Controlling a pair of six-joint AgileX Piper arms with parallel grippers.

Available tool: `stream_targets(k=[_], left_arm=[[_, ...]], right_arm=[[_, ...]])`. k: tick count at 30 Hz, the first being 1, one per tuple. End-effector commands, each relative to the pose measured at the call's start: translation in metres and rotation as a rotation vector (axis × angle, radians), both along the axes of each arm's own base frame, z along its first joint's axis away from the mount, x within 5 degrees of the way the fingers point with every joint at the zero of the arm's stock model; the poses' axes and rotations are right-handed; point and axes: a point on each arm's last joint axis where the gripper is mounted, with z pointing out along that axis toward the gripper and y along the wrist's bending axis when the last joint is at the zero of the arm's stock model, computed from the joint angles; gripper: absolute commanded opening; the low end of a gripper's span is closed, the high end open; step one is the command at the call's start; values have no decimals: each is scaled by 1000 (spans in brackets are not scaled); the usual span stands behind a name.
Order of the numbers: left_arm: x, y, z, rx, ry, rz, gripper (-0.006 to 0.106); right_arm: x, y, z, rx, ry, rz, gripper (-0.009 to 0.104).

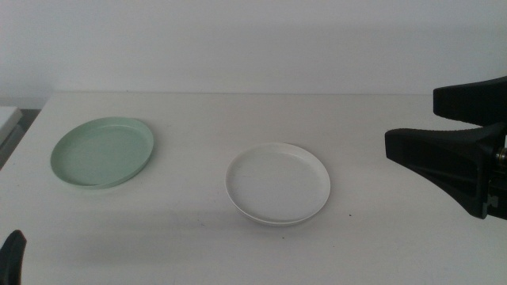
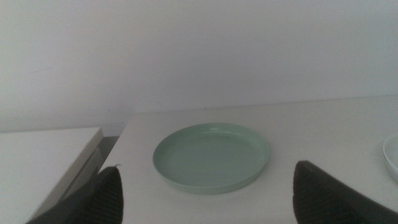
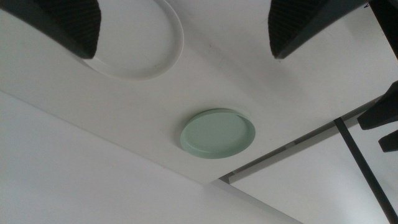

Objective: Stack the three bowls on top of each other.

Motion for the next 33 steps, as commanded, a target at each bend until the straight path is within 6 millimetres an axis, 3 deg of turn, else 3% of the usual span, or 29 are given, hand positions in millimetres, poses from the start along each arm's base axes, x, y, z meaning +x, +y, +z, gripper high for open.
stream_targets(k=[1,4,8,11,14,18,23,27,33], left_arm=[[-1,1,3,-12,-11,10,94],[1,2,41,-21,72,34,94],[11,3,99,-58,368,62,94],[20,3,129,-69,580,56,94],[30,1,150,-95,680,31,94],[45,4,166,-85,620,40,94],[56,5,182,-98,400,46,94],[73,11,183,-324,417,160,94],[149,23,170,-250,649,229,94]], right_arm=[[-1,0,0,6,-8,-1,93],[-1,0,0,6,-8,-1,93],[-1,0,0,6,-8,-1,93],[-1,0,0,6,-8,-1,93],[-1,0,0,7,-9,-2,93],[-1,0,0,7,-9,-2,93],[-1,0,0,7,-9,-2,93],[-1,0,1,8,-11,-3,93],[-1,0,1,8,-11,-3,93]])
